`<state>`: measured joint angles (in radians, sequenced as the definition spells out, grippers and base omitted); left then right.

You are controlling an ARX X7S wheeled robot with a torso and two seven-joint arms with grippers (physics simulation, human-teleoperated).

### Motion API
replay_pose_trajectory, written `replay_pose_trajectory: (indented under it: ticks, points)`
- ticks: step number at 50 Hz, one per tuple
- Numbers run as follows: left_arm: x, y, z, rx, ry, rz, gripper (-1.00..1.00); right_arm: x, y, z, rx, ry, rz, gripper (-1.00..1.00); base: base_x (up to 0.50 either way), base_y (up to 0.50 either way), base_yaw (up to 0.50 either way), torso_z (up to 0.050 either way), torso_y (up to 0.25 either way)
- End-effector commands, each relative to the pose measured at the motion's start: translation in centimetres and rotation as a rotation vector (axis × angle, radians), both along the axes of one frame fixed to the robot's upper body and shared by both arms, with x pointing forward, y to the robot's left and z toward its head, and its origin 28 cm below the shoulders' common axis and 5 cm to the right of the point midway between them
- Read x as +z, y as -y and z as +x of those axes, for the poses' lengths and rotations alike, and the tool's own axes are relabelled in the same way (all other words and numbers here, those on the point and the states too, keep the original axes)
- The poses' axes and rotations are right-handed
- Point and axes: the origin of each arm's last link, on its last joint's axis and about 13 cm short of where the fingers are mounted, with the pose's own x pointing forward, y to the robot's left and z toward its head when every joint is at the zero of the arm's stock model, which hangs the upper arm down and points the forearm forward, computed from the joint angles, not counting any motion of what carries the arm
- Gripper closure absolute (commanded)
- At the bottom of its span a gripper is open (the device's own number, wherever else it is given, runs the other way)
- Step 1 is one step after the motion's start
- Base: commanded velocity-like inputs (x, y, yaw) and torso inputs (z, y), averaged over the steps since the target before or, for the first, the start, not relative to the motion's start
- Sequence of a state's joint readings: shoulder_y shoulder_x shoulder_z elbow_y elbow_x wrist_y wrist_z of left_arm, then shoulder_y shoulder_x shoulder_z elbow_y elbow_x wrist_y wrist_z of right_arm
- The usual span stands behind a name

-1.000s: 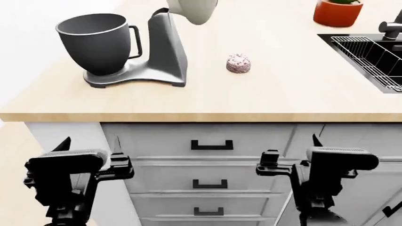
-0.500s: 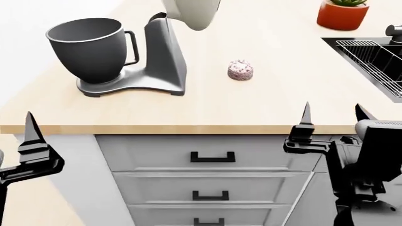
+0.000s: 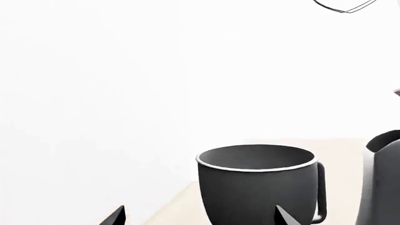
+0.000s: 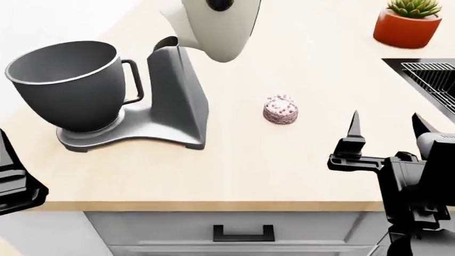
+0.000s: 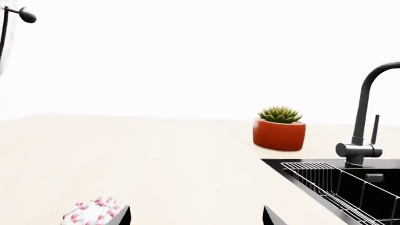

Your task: Place the cake in the stand mixer bowl.

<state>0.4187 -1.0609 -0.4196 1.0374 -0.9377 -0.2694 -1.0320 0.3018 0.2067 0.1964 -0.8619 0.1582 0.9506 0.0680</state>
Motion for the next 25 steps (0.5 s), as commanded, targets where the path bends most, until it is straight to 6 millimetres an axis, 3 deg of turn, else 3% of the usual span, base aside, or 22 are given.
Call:
replay_pose_trajectory:
  ticks: [1,16,21,25]
  points:
    - [0.11,0.07,-0.37,0.000,0.002,-0.007,-1.00,-0.05,0.09,-0.15,-0.001,0.017,0.000,-1.00,0.00,0.50,0.00,0.000,0.000]
    - [0.03,0.04,-0.42,0.002,0.001,-0.008,-1.00,-0.06,0.03,-0.04,-0.011,0.017,-0.019,-1.00,0.00,0.49,0.00,0.000,0.000]
    - [-0.10,0.05,-0.36,0.000,-0.003,-0.010,-1.00,0.04,0.13,-0.06,0.004,0.018,0.025,-1.00,0.00,0.00,0.00,0.000,0.000]
    - [-0.12,0.07,-0.38,-0.001,-0.005,-0.010,-1.00,-0.05,0.14,0.01,0.017,0.013,0.025,-1.00,0.46,0.00,0.00,0.000,0.000]
